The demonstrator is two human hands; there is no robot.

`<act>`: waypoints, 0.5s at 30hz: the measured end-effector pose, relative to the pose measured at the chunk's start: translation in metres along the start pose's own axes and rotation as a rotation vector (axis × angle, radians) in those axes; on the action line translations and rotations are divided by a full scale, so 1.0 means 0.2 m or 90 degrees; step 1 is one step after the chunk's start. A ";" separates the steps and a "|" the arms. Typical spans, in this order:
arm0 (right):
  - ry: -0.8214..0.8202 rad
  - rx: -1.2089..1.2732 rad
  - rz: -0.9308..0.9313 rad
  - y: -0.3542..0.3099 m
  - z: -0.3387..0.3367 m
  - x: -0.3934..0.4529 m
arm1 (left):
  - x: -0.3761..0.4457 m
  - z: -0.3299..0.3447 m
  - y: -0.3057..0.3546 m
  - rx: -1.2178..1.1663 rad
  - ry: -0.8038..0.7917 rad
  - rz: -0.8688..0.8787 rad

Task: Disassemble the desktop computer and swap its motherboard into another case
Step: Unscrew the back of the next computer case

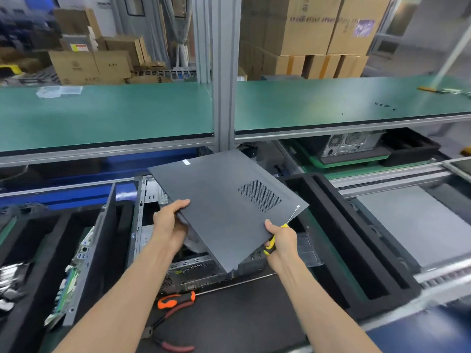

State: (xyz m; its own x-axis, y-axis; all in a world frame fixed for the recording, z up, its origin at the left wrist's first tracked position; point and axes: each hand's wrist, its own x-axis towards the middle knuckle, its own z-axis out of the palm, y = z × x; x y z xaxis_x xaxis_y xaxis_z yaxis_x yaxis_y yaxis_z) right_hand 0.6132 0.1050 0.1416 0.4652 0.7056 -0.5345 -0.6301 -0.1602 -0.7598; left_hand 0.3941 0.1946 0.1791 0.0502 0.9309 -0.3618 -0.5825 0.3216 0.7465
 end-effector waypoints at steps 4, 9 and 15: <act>0.029 0.062 -0.006 -0.08 -0.10 0.03 | 0.04 0.18 -0.04 0.037 -0.047 -0.033; 0.062 0.102 -0.006 -0.17 -0.27 0.08 | 0.08 0.41 -0.14 0.068 -0.096 -0.067; 0.097 0.169 -0.018 -0.28 -0.45 0.13 | 0.08 0.68 -0.29 0.122 -0.140 -0.073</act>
State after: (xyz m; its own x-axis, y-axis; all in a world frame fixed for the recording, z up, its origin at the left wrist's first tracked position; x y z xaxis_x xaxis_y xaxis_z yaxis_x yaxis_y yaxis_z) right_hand 0.7165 0.0702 0.1364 0.5595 0.5925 -0.5796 -0.7472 0.0579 -0.6621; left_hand 0.5391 0.2140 0.2065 0.2933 0.8952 -0.3356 -0.4006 0.4338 0.8070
